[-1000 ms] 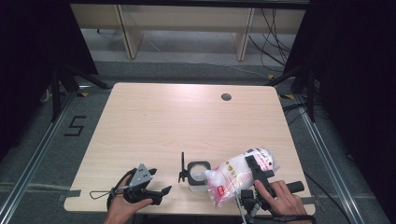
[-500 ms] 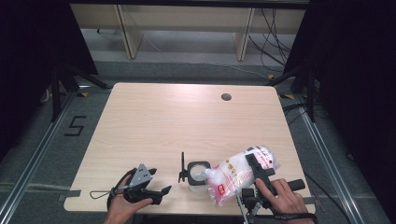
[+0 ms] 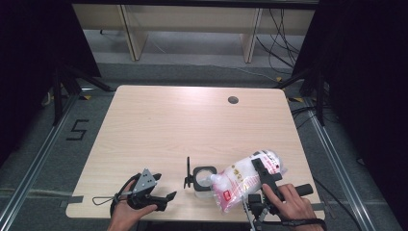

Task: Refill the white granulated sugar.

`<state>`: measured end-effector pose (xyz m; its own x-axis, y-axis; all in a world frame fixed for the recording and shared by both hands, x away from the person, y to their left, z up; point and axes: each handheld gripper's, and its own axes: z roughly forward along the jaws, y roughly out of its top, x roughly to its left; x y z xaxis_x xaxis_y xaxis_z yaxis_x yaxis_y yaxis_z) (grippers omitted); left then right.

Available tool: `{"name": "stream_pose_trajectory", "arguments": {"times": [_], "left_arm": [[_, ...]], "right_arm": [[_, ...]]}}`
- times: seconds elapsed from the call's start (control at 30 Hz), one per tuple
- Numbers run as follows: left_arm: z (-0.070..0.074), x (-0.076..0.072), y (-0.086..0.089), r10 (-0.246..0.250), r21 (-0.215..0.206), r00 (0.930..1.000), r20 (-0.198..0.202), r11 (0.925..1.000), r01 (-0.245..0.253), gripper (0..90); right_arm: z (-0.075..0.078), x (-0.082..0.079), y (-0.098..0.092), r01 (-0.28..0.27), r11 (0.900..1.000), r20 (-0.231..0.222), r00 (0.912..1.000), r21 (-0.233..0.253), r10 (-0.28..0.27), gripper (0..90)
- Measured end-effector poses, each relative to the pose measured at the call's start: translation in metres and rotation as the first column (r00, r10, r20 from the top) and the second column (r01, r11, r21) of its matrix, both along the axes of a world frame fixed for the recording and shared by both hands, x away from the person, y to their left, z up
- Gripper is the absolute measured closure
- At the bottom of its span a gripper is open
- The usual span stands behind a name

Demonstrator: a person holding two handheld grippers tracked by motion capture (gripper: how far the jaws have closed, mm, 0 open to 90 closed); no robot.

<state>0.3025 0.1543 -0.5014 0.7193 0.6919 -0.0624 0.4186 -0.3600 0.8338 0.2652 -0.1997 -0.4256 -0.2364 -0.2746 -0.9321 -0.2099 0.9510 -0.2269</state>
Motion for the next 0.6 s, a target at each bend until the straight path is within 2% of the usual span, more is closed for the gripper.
{"name": "stream_pose_trajectory", "arguments": {"times": [0.03,0.07,0.1,0.17,0.2,0.23,0.3,0.33,0.43,0.47,0.5,0.53,0.57,0.6], "left_arm": [[-0.0002,-0.0003,-0.0007,0.002,-0.007,1.0,0.0,1.0,-0.002,16.8],[0.001,0.0004,0.0011,-0.009,0.024,0.9999,0.01,0.9997,0.009,16.8],[0.0014,0.001,0.002,-0.019,0.037,0.9997,0.018,0.9991,0.019,16.8],[0.0009,0.0012,0.0014,-0.02,0.015,0.9997,0.017,0.9997,0.02,16.8],[0.001,0.0011,0.0014,-0.019,0.015,0.9997,0.016,0.9997,0.018,16.8],[0.0013,0.0009,0.0015,-0.017,0.025,0.9997,0.019,0.9995,0.017,16.8],[0.0004,0.0011,0.0006,-0.023,0.013,0.9996,0.019,0.9997,0.023,16.8],[0.0009,0.001,0.0005,-0.022,0.014,0.9996,0.018,0.9997,0.022,16.8],[0.0009,0.0008,0.0008,-0.022,0.015,0.9996,0.018,0.9996,0.022,16.8],[0.0009,0.0009,0.0009,-0.021,0.015,0.9996,0.017,0.9997,0.021,16.8],[0.0009,0.001,0.0008,-0.018,0.016,0.9997,0.018,0.9997,0.018,16.8],[0.001,0.001,0.0005,-0.019,0.011,0.9997,0.018,0.9998,0.019,16.8],[0.0011,0.001,0.0005,-0.023,0.014,0.9996,0.018,0.9997,0.022,16.8],[0.0004,0.0005,0.0001,-0.016,0.01,0.9998,0.014,0.9998,0.016,16.8]], "right_arm": [[0.0012,0.0009,-0.0005,-0.011,1.0,0.01,0.9999,0.001,0.011,40.1],[-0.002,-0.0005,-0.0026,0.026,0.998,-0.002,0.9997,0.057,-0.026,40.1],[-0.002,-0.0005,-0.0026,0.026,0.998,-0.002,0.9997,0.057,-0.026,40.1],[-0.0008,-0.0009,-0.003,0.027,0.999,-0.006,0.9996,0.044,-0.026,40.1],[-0.0008,-0.0012,-0.0035,0.023,0.999,-0.007,0.9997,0.042,-0.023,40.1],[0.0004,-0.003,-0.0028,0.046,0.998,-0.01,0.9989,0.038,-0.046,40.2],[-0.0002,-0.003,-0.0022,0.029,0.999,-0.009,0.9996,0.038,-0.028,40.1],[0.0025,-0.0032,0.0003,0.027,1.0,-0.011,0.9996,0.001,-0.027,40.1],[-0.0005,-0.0021,0.0001,0.007,1.0,0.004,1.0,0.027,-0.007,40.2],[0.0016,-0.0013,0.0013,0.0,1.0,0.003,1.0,0.004,0.0,40.1],[0.0025,-0.0027,0.0024,0.029,0.999,-0.012,0.9995,-0.013,-0.029,40.1],[0.0009,-0.002,0.0025,0.028,1.0,-0.018,0.9995,0.007,-0.028,40.2],[0.0003,-0.0006,0.0016,0.007,1.0,-0.003,1.0,0.004,-0.007,40.1],[0.0013,-0.0012,0.002,0.021,1.0,-0.011,0.9997,-0.009,-0.021,40.2]]}}
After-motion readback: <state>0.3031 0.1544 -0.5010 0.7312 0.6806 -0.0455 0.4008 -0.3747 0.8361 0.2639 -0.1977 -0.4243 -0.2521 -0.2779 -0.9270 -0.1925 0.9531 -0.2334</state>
